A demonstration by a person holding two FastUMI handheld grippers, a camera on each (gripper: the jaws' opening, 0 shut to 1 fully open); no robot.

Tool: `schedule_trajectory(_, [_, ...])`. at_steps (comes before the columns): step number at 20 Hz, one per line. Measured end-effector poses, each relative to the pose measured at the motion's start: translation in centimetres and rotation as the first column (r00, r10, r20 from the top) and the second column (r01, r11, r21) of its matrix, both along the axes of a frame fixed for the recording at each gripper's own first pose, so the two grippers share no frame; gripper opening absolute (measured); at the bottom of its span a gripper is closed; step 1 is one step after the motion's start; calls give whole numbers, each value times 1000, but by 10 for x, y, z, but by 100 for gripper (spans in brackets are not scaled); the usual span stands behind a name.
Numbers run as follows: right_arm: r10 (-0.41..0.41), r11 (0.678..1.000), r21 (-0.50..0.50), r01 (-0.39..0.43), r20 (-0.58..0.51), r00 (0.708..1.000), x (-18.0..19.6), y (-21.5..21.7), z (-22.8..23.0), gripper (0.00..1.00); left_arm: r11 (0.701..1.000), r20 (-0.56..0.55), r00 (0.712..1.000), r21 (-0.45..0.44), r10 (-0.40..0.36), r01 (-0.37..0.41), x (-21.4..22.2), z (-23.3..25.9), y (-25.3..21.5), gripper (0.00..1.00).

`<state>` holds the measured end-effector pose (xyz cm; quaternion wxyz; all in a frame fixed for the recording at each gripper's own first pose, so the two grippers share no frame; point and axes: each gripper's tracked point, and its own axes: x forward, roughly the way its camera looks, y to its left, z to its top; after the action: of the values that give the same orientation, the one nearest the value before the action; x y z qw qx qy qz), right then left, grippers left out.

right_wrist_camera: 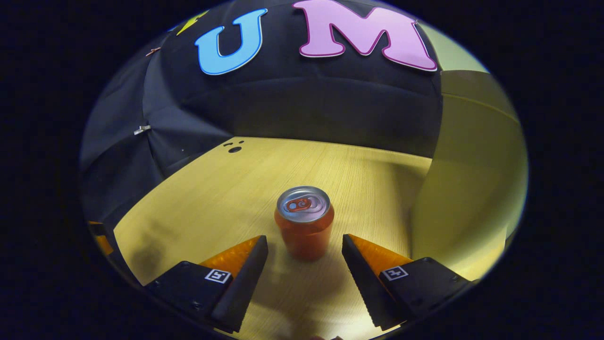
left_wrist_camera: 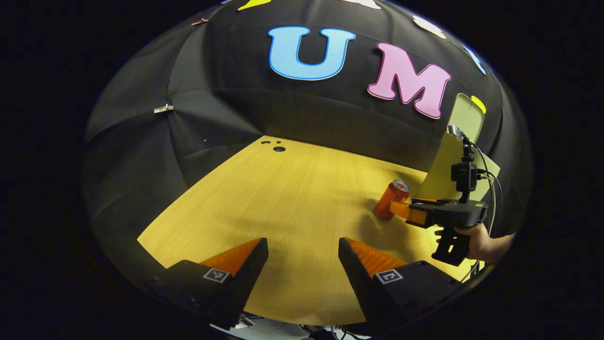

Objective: Press the lid of the desktop garbage bin to open it, pick up the crumpled paper on the desktop and throw it into the bin, then pick up the pop can on the desktop and drop it into the bin, and finally close the garbage bin lid.

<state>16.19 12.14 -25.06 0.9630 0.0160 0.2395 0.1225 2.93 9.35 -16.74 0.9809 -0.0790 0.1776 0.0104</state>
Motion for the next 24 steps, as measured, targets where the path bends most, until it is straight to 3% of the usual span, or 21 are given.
schedule_trajectory(11, [-42,999,14,42,-15,999,37,9,-15,99,1000,-23,1000,-13,3,-3,13,-12,-3,96])
schedule_trajectory(12, [-49,999,6,49,-9,999,38,7,-15,97,1000,-23,1000,-13,1,-1,14,-12,-4,96])
schedule_trajectory(13, [-40,999,-1,40,-8,999,36,8,-14,83,1000,-25,1000,-12,-4,4,16,-11,-4,96])
schedule_trajectory(14, [-34,999,-13,34,-5,999,35,8,-12,83,1000,-26,1000,-10,-9,8,16,-11,-4,96])
schedule_trajectory(24, [-3,998,-58,9,95,995,13,-9,64,82,997,23,998,49,-66,65,23,13,-20,96])
